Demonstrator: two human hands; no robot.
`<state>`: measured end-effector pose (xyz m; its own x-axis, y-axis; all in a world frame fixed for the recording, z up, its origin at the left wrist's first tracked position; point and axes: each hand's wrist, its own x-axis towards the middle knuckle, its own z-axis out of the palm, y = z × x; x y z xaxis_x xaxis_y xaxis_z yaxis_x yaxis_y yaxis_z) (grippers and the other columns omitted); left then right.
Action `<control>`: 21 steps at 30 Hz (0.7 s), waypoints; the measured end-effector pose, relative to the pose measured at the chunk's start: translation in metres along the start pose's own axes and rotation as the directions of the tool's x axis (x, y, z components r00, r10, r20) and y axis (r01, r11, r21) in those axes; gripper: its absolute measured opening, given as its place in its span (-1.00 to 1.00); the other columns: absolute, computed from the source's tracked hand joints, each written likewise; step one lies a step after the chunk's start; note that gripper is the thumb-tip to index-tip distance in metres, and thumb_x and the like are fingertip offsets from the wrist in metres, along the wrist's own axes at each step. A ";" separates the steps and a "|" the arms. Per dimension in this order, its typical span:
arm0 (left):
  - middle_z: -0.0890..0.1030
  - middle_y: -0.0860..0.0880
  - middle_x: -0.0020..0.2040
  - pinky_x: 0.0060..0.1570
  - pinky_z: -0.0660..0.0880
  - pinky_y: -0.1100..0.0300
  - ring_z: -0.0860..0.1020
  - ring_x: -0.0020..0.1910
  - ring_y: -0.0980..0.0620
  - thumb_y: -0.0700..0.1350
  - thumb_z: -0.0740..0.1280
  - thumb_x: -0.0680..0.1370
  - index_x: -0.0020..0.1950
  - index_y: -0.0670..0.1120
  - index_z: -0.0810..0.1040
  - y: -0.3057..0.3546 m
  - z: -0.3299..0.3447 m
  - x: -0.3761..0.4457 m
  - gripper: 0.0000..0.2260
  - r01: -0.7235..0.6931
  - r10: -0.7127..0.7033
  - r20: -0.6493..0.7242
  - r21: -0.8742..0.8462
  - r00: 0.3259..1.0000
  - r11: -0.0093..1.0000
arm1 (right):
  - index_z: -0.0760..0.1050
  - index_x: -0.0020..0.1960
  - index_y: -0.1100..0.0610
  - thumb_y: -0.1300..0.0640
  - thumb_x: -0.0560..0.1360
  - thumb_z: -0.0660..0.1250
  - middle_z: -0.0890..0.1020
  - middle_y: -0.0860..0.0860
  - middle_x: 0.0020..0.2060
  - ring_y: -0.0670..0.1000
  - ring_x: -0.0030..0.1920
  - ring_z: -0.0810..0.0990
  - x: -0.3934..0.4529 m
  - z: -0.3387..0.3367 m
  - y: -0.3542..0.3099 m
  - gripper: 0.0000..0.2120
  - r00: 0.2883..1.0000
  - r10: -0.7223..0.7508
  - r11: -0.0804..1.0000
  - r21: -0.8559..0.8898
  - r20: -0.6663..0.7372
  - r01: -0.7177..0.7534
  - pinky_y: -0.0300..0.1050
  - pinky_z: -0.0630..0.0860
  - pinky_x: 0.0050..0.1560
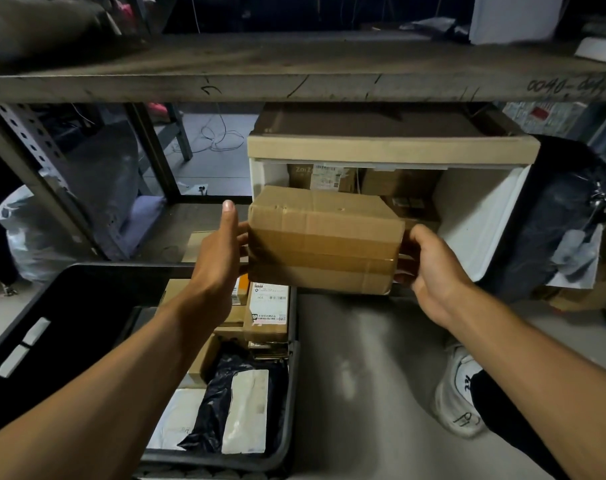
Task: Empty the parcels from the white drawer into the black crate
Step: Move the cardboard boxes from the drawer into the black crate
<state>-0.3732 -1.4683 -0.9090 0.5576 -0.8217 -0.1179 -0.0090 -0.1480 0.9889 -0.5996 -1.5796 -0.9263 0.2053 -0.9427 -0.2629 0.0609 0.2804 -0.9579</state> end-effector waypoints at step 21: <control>0.67 -0.08 0.16 0.10 0.49 0.08 0.61 0.16 -0.02 0.27 -0.05 0.66 0.39 -0.03 0.52 -0.008 -0.002 0.001 -0.44 0.012 -0.013 -0.009 -0.061 1.000 0.998 | 0.55 -0.10 0.06 0.10 0.60 0.23 0.68 0.01 -0.23 0.07 0.03 0.62 -0.002 0.004 -0.002 -0.84 0.998 0.061 0.994 0.088 -0.031 -0.059 0.13 0.50 0.24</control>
<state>-0.3710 -1.4674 -0.9171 0.5654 -0.8146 -0.1295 0.0482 -0.1241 0.9911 -0.5965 -1.5777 -0.9233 0.1784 -0.9288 -0.3247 0.1348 0.3500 -0.9270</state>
